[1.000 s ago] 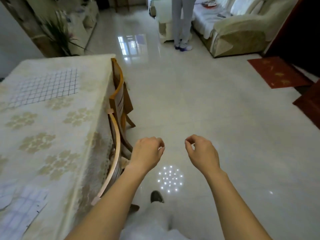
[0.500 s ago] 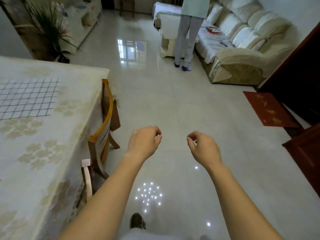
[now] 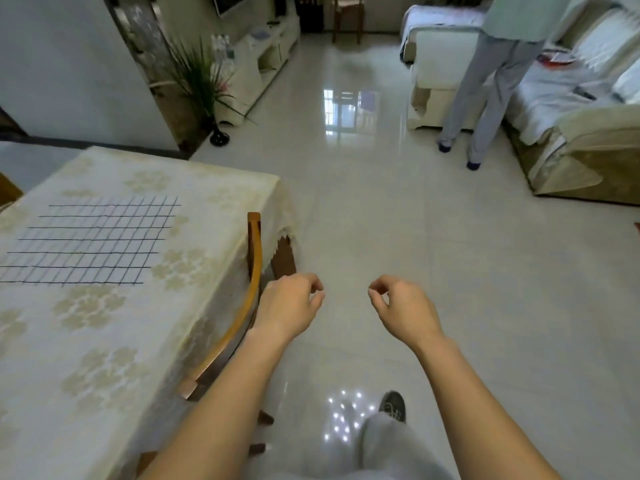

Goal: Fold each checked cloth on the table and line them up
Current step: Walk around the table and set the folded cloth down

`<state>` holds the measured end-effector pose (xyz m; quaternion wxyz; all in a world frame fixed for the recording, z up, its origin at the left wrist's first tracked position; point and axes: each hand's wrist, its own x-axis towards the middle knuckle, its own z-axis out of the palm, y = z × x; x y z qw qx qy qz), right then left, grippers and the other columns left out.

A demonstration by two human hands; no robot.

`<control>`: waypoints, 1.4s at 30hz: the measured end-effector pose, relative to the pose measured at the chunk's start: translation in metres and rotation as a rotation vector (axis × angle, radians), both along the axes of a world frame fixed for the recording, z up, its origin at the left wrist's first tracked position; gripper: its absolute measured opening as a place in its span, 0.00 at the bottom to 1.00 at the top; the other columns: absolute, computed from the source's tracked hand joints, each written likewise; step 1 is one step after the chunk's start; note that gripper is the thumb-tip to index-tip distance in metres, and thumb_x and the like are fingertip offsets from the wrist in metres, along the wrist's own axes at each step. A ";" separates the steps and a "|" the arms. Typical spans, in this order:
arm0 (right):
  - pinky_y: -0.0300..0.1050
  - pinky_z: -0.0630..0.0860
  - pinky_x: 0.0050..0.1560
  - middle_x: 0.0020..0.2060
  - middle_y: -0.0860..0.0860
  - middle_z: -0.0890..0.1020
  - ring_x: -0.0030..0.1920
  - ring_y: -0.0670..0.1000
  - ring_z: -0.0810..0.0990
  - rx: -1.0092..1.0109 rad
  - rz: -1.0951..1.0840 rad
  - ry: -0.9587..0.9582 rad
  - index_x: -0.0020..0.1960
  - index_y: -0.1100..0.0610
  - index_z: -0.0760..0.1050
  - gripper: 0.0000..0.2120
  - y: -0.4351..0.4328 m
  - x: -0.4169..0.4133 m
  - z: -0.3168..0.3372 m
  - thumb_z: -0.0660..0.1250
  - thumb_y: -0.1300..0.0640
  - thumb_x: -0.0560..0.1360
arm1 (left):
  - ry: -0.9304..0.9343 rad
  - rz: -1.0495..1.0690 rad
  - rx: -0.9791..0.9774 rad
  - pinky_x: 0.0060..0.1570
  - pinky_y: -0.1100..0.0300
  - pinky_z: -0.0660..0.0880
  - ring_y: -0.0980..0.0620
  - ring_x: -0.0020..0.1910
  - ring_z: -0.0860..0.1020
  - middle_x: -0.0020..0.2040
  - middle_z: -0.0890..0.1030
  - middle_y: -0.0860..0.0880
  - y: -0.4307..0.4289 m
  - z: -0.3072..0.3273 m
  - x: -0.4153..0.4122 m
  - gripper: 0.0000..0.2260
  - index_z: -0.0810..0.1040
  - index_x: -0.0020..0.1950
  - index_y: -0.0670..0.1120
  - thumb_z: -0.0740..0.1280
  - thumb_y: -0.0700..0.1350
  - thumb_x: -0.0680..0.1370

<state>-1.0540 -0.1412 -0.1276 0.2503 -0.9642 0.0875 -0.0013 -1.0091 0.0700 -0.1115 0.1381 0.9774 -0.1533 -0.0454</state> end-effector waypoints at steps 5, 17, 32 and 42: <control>0.44 0.75 0.46 0.50 0.43 0.84 0.51 0.50 0.81 0.009 0.131 0.023 0.54 0.48 0.80 0.09 -0.047 0.096 0.014 0.62 0.48 0.79 | 0.020 0.094 0.010 0.51 0.53 0.79 0.54 0.50 0.81 0.52 0.84 0.55 -0.050 0.022 0.073 0.09 0.80 0.57 0.55 0.64 0.55 0.81; 0.47 0.76 0.53 0.54 0.47 0.83 0.55 0.53 0.81 -0.127 0.442 0.020 0.57 0.49 0.79 0.11 -0.064 0.293 0.025 0.61 0.47 0.79 | 0.095 0.348 0.012 0.49 0.54 0.77 0.49 0.52 0.82 0.52 0.84 0.53 -0.067 0.020 0.214 0.09 0.80 0.57 0.55 0.64 0.55 0.81; 0.47 0.76 0.53 0.53 0.47 0.83 0.53 0.53 0.81 -0.184 0.460 -0.066 0.60 0.50 0.78 0.12 -0.012 0.563 0.065 0.62 0.48 0.79 | -0.094 0.408 -0.250 0.54 0.54 0.76 0.50 0.53 0.81 0.53 0.84 0.54 -0.028 0.032 0.477 0.08 0.81 0.54 0.53 0.65 0.52 0.80; 0.51 0.72 0.60 0.57 0.49 0.81 0.56 0.54 0.80 -0.216 0.847 -0.077 0.63 0.50 0.76 0.14 0.110 0.667 0.039 0.61 0.47 0.80 | -0.013 0.786 -0.227 0.56 0.52 0.77 0.52 0.52 0.81 0.55 0.84 0.56 0.072 0.005 0.509 0.09 0.80 0.58 0.54 0.63 0.54 0.82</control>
